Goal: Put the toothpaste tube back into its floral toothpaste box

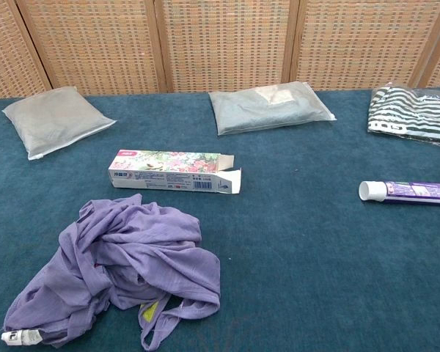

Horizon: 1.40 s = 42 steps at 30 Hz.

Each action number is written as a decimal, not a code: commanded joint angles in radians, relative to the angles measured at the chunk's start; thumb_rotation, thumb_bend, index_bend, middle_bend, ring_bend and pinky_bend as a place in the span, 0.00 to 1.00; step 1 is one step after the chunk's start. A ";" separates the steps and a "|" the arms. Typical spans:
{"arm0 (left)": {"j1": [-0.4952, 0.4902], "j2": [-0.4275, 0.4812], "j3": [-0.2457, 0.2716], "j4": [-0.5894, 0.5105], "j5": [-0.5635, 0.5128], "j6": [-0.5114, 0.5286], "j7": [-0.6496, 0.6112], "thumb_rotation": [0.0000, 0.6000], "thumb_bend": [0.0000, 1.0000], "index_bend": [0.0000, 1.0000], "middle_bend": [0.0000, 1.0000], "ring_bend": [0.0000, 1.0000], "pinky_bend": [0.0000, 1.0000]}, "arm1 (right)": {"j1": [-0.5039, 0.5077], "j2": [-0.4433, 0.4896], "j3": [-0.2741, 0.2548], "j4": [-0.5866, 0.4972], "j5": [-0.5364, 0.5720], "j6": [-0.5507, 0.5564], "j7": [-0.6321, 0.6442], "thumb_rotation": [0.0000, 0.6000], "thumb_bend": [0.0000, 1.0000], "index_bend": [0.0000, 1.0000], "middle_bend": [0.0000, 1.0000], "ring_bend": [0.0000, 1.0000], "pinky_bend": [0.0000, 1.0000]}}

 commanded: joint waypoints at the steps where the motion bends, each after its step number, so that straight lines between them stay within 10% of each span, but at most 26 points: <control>1: 0.003 -0.004 0.001 -0.001 0.005 0.008 0.008 1.00 0.06 0.00 0.00 0.00 0.00 | -0.003 0.002 -0.004 0.005 -0.005 0.002 0.006 1.00 0.00 0.00 0.00 0.00 0.00; 9: 0.005 -0.010 -0.005 0.004 0.000 0.019 0.011 1.00 0.06 0.00 0.00 0.00 0.00 | 0.043 -0.009 0.002 0.023 -0.020 -0.064 0.086 1.00 0.00 0.00 0.00 0.00 0.00; 18: -0.022 -0.033 -0.028 0.029 -0.071 -0.031 0.044 1.00 0.06 0.00 0.00 0.00 0.00 | 0.261 -0.079 0.086 0.069 0.092 -0.381 0.151 1.00 0.00 0.11 0.14 0.04 0.03; 23: -0.038 -0.051 -0.044 0.052 -0.124 -0.058 0.062 1.00 0.06 0.00 0.00 0.00 0.00 | 0.338 -0.179 0.121 0.134 0.153 -0.449 0.121 1.00 0.17 0.26 0.30 0.19 0.22; 42: -0.070 -0.082 -0.057 0.078 -0.198 -0.101 0.118 1.00 0.06 0.00 0.00 0.00 0.00 | 0.417 -0.360 0.094 0.387 0.254 -0.549 0.077 1.00 0.40 0.32 0.35 0.23 0.25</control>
